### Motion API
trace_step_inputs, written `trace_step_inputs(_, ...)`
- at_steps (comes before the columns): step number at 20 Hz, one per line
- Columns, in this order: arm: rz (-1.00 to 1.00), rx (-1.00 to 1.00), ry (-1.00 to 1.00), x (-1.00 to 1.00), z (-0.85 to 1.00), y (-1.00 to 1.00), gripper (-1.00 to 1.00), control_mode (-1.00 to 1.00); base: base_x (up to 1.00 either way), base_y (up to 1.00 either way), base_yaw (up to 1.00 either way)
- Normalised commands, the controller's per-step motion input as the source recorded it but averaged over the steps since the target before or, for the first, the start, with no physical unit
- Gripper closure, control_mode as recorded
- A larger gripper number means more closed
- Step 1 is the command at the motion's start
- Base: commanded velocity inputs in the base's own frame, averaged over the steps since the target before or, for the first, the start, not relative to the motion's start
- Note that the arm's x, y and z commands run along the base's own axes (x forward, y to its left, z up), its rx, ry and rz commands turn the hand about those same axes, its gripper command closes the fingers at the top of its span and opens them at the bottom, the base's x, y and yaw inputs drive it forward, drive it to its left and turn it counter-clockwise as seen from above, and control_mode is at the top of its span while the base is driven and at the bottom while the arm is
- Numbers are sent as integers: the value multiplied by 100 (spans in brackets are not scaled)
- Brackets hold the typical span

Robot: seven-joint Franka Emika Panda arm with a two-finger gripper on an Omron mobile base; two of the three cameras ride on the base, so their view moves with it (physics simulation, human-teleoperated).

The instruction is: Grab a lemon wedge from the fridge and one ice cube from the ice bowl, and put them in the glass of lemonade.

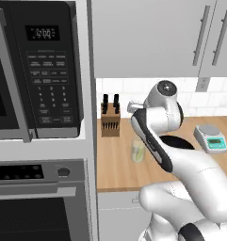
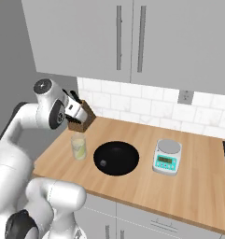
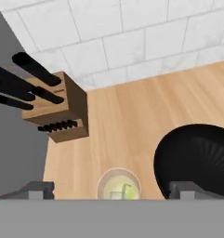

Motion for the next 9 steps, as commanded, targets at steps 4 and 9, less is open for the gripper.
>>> trace_step_inputs(4,0,23,-80,-100,83,-70,-100,-100,0,0,0)
trace_step_inputs(9,0,37,-66,-100,76,-96,-100,-100,0,0,0)
